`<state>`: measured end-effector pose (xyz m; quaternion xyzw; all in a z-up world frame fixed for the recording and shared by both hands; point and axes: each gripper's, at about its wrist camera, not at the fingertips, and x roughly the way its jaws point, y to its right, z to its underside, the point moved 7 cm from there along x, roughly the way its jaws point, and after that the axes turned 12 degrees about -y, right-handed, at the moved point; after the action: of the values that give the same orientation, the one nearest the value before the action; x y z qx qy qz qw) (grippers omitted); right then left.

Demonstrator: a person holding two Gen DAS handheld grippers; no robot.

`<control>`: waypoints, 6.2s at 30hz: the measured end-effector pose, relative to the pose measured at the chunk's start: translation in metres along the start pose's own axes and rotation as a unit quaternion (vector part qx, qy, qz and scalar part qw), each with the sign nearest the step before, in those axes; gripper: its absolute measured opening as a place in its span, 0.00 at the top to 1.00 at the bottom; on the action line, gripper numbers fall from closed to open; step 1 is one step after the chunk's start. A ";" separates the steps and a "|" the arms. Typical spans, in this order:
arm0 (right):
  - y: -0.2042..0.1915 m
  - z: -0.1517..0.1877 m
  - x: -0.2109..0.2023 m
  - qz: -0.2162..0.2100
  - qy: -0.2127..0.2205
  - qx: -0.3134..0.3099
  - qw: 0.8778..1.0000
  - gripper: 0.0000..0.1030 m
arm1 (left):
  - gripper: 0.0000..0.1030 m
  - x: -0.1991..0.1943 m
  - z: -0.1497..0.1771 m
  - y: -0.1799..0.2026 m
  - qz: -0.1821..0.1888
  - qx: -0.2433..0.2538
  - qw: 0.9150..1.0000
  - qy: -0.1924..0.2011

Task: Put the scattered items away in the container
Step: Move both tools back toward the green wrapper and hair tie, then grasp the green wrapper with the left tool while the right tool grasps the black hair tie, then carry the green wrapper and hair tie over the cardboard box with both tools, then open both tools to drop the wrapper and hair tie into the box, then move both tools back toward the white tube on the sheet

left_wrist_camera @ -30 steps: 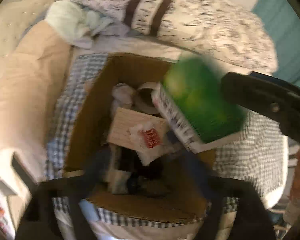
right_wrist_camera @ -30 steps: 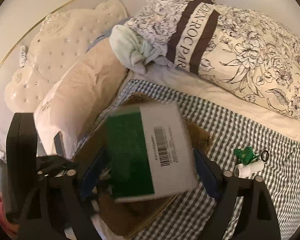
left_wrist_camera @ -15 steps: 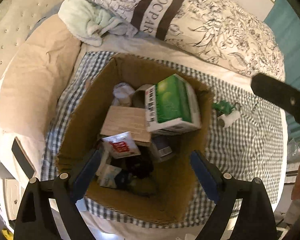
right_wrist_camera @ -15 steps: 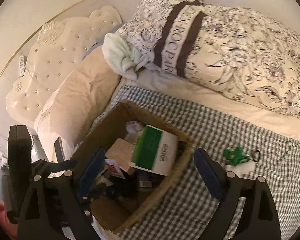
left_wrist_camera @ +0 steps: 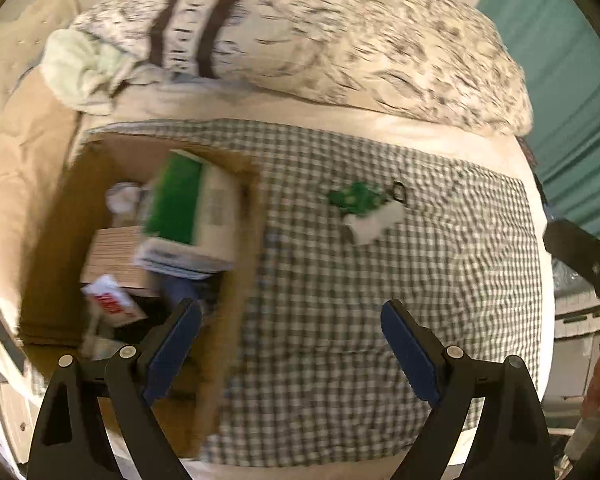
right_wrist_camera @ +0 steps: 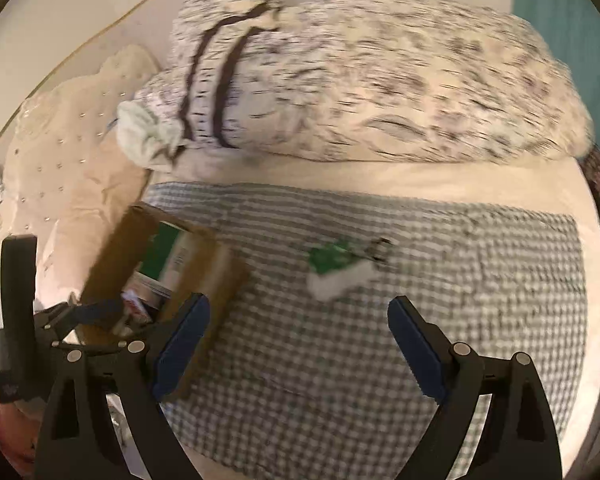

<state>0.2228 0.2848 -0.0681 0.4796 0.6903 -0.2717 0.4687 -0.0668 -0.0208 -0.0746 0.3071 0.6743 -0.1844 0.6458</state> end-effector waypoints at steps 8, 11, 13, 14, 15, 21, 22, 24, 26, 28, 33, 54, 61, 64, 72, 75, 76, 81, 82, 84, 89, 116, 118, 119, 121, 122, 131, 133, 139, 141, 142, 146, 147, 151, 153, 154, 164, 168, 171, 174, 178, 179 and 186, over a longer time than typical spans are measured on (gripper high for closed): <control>0.067 0.028 0.003 0.003 -0.008 0.017 1.000 0.12 | 0.09 0.038 -0.019 0.050 0.000 -0.013 1.000 -0.003; 0.078 0.031 0.012 0.000 -0.009 0.010 1.000 0.12 | 0.09 0.053 -0.030 0.054 -0.005 -0.028 1.000 -0.002; 0.083 0.030 0.021 -0.001 -0.012 0.009 1.000 0.12 | 0.09 0.064 -0.039 0.057 -0.011 -0.027 1.000 -0.004; 0.084 0.029 0.027 -0.001 -0.015 0.009 1.000 0.12 | 0.09 0.069 -0.042 0.059 -0.014 -0.024 1.000 -0.005; 0.085 0.027 0.031 0.000 -0.016 0.010 1.000 0.12 | 0.09 0.074 -0.046 0.060 -0.015 -0.018 1.000 -0.006; 0.092 0.012 0.071 0.001 -0.032 0.014 0.999 0.12 | 0.09 0.115 -0.080 0.075 -0.023 0.024 0.999 -0.012; 0.093 0.007 0.079 0.001 -0.033 0.014 0.999 0.12 | 0.09 0.124 -0.088 0.077 -0.026 0.032 0.999 -0.014; 0.096 -0.004 0.093 -0.001 -0.032 0.018 0.999 0.12 | 0.09 0.138 -0.098 0.081 -0.030 0.045 0.998 -0.017; 0.099 -0.015 0.106 -0.004 -0.034 0.024 0.999 0.12 | 0.09 0.155 -0.111 0.085 -0.037 0.058 0.997 -0.022; 0.101 -0.027 0.126 -0.009 -0.037 0.030 0.999 0.12 | 0.09 0.170 -0.122 0.086 -0.042 0.067 0.997 -0.028; 0.110 -0.055 0.165 -0.010 -0.048 0.042 0.998 0.12 | 0.09 0.202 -0.144 0.088 -0.039 0.079 0.995 -0.044; 0.114 -0.070 0.264 0.002 -0.129 0.041 0.991 0.87 | 0.59 0.226 -0.155 0.061 -0.041 0.089 0.995 -0.027; 0.129 -0.062 0.232 0.005 -0.117 0.049 0.992 0.87 | 0.64 0.212 -0.151 0.058 -0.032 0.074 0.996 -0.025; 0.134 -0.058 0.216 0.004 -0.114 0.052 0.992 0.87 | 0.64 0.201 -0.146 0.059 -0.026 0.062 0.997 -0.026; 0.132 -0.043 0.173 0.003 -0.095 0.050 0.994 0.87 | 0.64 0.140 -0.123 0.055 -0.016 0.054 0.998 -0.009; 0.125 -0.038 0.159 0.001 -0.085 0.040 0.996 0.87 | 0.64 0.119 -0.112 0.054 -0.012 0.051 0.999 -0.002; 0.123 -0.034 0.151 -0.002 -0.082 0.037 0.996 0.87 | 0.64 0.112 -0.108 0.054 -0.012 0.050 0.999 0.001; 0.116 -0.016 0.116 -0.003 -0.065 0.030 0.997 0.87 | 0.64 0.083 -0.097 0.063 -0.013 0.049 0.999 0.012; 0.113 -0.013 0.106 -0.005 -0.062 0.027 0.998 0.87 | 0.64 0.076 -0.094 0.065 -0.015 0.050 0.999 0.016; 0.112 -0.007 0.090 -0.006 -0.053 0.024 0.998 0.87 | 0.64 0.063 -0.087 0.070 -0.013 0.054 0.998 0.022; 0.105 0.010 0.045 0.002 -0.035 0.010 0.999 0.87 | 0.64 0.031 -0.070 0.085 -0.001 0.064 0.997 0.033; -0.106 0.015 -0.042 -0.092 0.011 -0.226 0.970 0.87 | 0.64 -0.092 0.000 -0.071 -0.020 -0.075 0.990 0.118; -0.132 0.016 -0.033 -0.103 0.002 -0.247 0.963 0.91 | 0.64 -0.091 0.008 -0.097 -0.026 -0.096 0.988 0.116; -0.145 0.017 -0.027 -0.110 -0.003 -0.258 0.960 0.94 | 0.64 -0.090 0.013 -0.111 -0.030 -0.106 0.987 0.113; -0.173 0.022 -0.016 -0.120 -0.010 -0.277 0.953 0.95 | 0.64 -0.085 0.022 -0.133 -0.032 -0.122 0.986 0.108; -0.183 0.024 -0.011 -0.126 -0.015 -0.285 0.950 0.96 | 0.64 -0.082 0.027 -0.145 -0.033 -0.130 0.986 0.104; -0.245 0.034 0.033 -0.131 -0.053 -0.303 0.942 0.95 | 0.56 -0.055 0.043 -0.206 -0.032 -0.151 0.985 0.071; -0.250 0.031 0.040 -0.128 -0.062 -0.292 0.946 0.88 | 0.52 -0.053 0.044 -0.212 -0.035 -0.147 0.986 0.066; -0.252 0.024 0.040 -0.120 -0.047 -0.269 0.955 0.56 | 0.28 -0.052 0.037 -0.217 -0.042 -0.128 0.989 0.063; -0.249 0.021 0.038 -0.114 -0.045 -0.259 0.958 0.56 | 0.26 -0.051 0.035 -0.214 -0.042 -0.119 0.990 0.059; -0.246 0.020 0.036 -0.111 -0.042 -0.252 0.961 0.56 | 0.26 -0.050 0.033 -0.211 -0.042 -0.114 0.991 0.057; -0.225 0.015 0.029 -0.100 -0.031 -0.227 0.968 0.56 | 0.22 -0.048 0.025 -0.185 -0.036 -0.081 0.995 0.055; -0.218 0.014 0.027 -0.097 -0.029 -0.219 0.970 0.56 | 0.22 -0.048 0.024 -0.177 -0.035 -0.073 0.995 0.055; -0.183 0.011 0.017 -0.084 -0.021 -0.184 0.979 0.56 | 0.22 -0.044 0.015 -0.138 -0.032 -0.026 0.998 0.052; -0.163 0.012 0.011 -0.079 -0.017 -0.165 0.983 0.56 | 0.22 -0.042 0.011 -0.116 -0.030 -0.002 0.998 0.049; -0.150 0.013 0.007 -0.076 -0.014 -0.153 0.985 0.56 | 0.22 -0.042 0.010 -0.105 -0.029 0.008 0.998 0.049; -0.034 0.022 -0.022 -0.055 -0.006 -0.063 0.996 0.54 | 0.21 -0.029 0.002 0.003 -0.025 0.086 0.995 0.034; 0.013 0.028 -0.028 -0.048 -0.007 -0.028 0.998 0.54 | 0.21 -0.017 0.004 0.038 -0.022 0.104 0.994 0.025; 0.045 0.033 -0.028 -0.048 -0.015 -0.003 0.999 0.54 | 0.21 -0.004 0.004 0.061 -0.026 0.116 0.993 0.016; 0.067 0.036 -0.025 -0.049 -0.021 0.010 0.999 0.54 | 0.21 0.013 0.000 0.078 -0.028 0.123 0.992 0.012; 0.088 0.038 -0.007 -0.053 -0.039 0.019 0.998 0.54 | 0.21 0.047 -0.008 0.091 -0.046 0.130 0.990 -0.003; 0.091 0.037 -0.002 -0.053 -0.042 0.018 0.998 0.54 | 0.21 0.055 -0.011 0.093 -0.048 0.129 0.990 -0.006; 0.105 0.026 0.036 -0.055 -0.063 0.007 0.996 0.54 | 0.21 0.101 -0.031 0.101 -0.061 0.115 0.991 -0.019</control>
<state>0.3257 0.3188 -0.1037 0.4261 0.6827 -0.3316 0.4924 -0.0222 0.0927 -0.1559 0.3344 0.6538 -0.3055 0.6061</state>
